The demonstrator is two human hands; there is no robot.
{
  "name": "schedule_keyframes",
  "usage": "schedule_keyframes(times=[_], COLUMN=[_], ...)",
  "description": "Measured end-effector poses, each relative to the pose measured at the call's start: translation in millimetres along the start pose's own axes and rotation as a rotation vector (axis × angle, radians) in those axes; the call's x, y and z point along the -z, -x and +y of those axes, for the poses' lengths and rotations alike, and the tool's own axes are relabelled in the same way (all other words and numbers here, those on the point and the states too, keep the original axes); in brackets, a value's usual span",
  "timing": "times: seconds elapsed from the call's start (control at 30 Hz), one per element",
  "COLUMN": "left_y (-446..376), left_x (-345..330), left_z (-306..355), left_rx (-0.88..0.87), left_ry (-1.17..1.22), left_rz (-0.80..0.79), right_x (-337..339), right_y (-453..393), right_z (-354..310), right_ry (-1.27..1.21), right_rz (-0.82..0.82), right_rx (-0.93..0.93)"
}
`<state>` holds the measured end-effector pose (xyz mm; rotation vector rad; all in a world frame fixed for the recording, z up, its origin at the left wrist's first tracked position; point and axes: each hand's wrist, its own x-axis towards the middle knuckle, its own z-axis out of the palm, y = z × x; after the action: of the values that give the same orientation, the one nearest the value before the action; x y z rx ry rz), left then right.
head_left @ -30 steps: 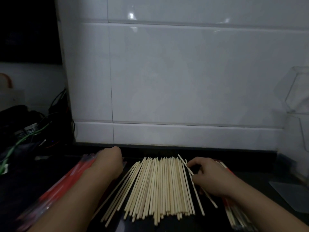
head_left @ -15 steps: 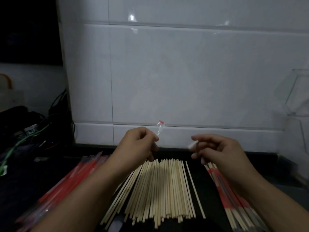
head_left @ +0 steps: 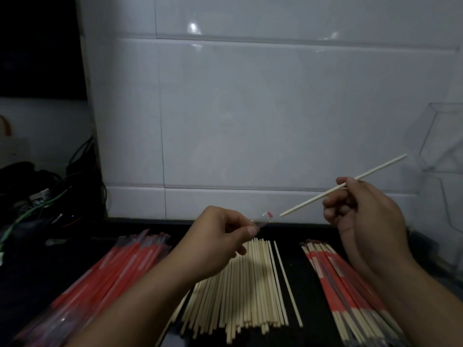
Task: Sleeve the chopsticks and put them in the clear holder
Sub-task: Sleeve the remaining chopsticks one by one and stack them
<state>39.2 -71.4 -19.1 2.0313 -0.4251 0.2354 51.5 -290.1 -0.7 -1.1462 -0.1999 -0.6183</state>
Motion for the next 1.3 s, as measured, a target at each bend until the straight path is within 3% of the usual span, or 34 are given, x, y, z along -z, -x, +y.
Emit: schedule_keyframes(times=[0.43,0.8,1.3], left_y=[1.0,0.7,1.4], left_x=[-3.2,-2.2,-2.6], left_z=[0.1,0.7,1.2], left_rx=[-0.005,0.025,0.017], left_ry=[0.052,0.064,0.062], left_rz=[-0.021,-0.023,-0.042], right_x=[-3.9,-5.2,-8.2], right_y=[6.5,7.0,11.6], right_z=[-0.4,-5.4,4.7], right_ry=[-0.018,-0.141,-0.002], right_rz=[-0.087,-0.034,-0.090], right_rx=[-0.018,-0.003,-0.014])
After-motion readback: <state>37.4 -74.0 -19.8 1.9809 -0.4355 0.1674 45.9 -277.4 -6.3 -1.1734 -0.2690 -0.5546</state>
